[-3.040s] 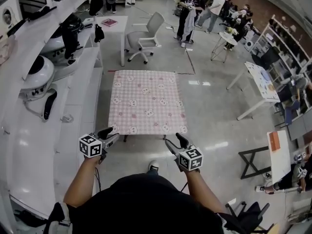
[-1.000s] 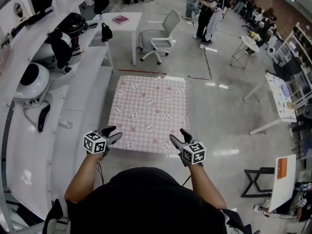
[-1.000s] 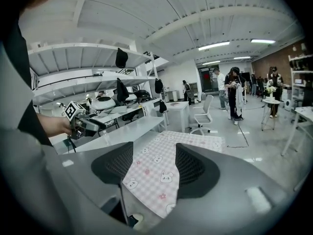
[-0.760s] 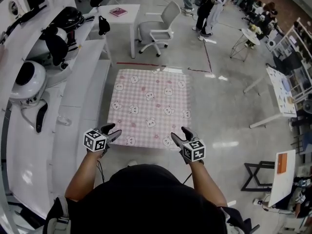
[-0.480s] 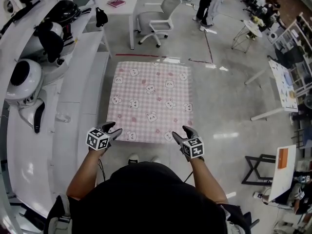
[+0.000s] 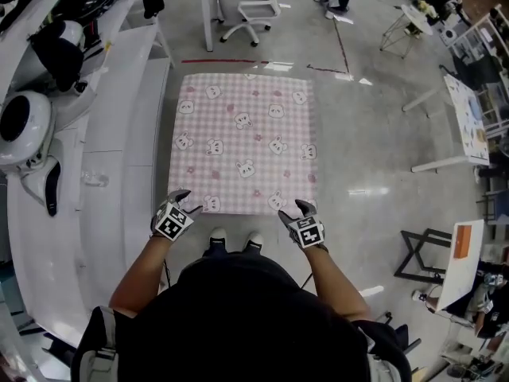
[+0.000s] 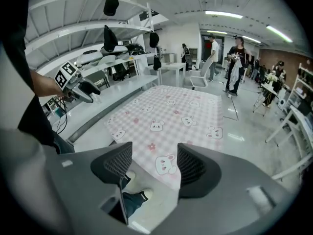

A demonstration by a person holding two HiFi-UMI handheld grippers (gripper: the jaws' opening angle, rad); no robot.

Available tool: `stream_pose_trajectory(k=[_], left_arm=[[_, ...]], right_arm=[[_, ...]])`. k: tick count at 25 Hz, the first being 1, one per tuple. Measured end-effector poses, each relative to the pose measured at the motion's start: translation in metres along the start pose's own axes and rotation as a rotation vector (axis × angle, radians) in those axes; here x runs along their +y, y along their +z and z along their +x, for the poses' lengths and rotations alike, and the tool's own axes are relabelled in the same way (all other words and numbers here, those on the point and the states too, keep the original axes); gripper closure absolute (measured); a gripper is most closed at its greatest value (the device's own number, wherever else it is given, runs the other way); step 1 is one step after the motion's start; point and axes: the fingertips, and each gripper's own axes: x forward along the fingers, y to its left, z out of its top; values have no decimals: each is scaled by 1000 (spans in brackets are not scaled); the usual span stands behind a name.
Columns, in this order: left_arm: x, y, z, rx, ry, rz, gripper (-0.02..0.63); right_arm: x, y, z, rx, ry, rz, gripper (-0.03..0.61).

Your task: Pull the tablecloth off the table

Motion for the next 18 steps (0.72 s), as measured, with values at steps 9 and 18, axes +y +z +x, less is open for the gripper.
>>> stream_pose_trajectory(k=[9,18], left_arm=[[-23,-53,53,163,-53,161,344],[-32,-95,89,255,-47,248,333]], right_arm=[[21,-50,48,169,37,-167,255],[31,-92,84,287,70,-298,245]])
